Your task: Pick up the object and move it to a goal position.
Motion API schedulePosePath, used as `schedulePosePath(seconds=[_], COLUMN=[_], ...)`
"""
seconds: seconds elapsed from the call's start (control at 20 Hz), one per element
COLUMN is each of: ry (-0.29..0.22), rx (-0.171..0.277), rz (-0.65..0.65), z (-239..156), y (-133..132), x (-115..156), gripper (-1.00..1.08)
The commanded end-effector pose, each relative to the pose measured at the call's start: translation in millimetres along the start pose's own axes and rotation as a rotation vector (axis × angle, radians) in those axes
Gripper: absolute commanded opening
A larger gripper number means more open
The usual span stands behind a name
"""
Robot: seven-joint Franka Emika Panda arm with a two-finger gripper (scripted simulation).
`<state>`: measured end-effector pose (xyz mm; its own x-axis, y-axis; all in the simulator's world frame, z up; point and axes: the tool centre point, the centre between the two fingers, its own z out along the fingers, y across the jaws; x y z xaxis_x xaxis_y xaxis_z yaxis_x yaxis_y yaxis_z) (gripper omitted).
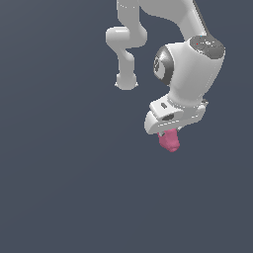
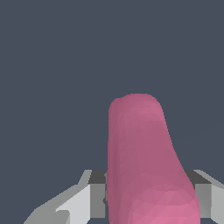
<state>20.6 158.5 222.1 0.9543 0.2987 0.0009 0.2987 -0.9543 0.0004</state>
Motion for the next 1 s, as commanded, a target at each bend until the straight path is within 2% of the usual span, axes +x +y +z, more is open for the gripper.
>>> schedulePosePath(seconds=[0.0,0.45,0.95], ry=[-0.001,-0.001,-0.001], rx=[0.000,0.000,0.000], rz=[0.002,0.002,0.001], z=[-16.0,-49.4,-59.1], y=[-14.4,-45.7,-54.9], x=[11.4,37.6,46.5], gripper=[-1.00,-1.00,-1.00])
